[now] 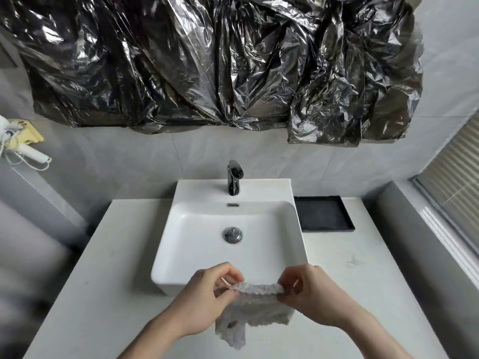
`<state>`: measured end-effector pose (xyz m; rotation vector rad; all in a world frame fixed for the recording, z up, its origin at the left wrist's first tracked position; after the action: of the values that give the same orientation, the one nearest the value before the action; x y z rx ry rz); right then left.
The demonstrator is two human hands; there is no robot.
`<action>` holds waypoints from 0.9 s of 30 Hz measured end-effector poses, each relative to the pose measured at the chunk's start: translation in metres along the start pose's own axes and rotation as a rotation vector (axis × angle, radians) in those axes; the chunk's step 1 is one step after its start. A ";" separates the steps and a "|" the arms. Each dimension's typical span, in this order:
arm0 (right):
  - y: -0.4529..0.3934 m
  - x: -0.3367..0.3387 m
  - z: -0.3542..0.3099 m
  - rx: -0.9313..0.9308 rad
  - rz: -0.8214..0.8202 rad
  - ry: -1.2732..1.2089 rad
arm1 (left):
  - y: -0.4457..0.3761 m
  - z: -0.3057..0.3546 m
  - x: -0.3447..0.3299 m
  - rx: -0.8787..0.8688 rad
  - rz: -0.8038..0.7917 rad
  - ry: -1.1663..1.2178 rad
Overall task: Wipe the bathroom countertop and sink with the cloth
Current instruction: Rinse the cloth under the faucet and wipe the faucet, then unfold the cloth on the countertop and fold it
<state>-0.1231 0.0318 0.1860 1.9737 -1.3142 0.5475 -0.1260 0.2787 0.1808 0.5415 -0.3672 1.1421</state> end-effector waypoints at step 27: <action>0.069 -0.003 0.074 0.018 0.407 -0.024 | -0.003 -0.018 -0.058 -0.168 0.107 -0.331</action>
<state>-0.1900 -0.0378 0.1560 1.7349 -1.7450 0.7284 -0.1453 0.2446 0.1341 0.5680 -0.7792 1.1119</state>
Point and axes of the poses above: each hand's wrist, its own y-axis away from the middle knuckle, its own x-axis out of the back of the hand, z = x × y, the point moved 3 cm from there along -y, towards the middle knuckle
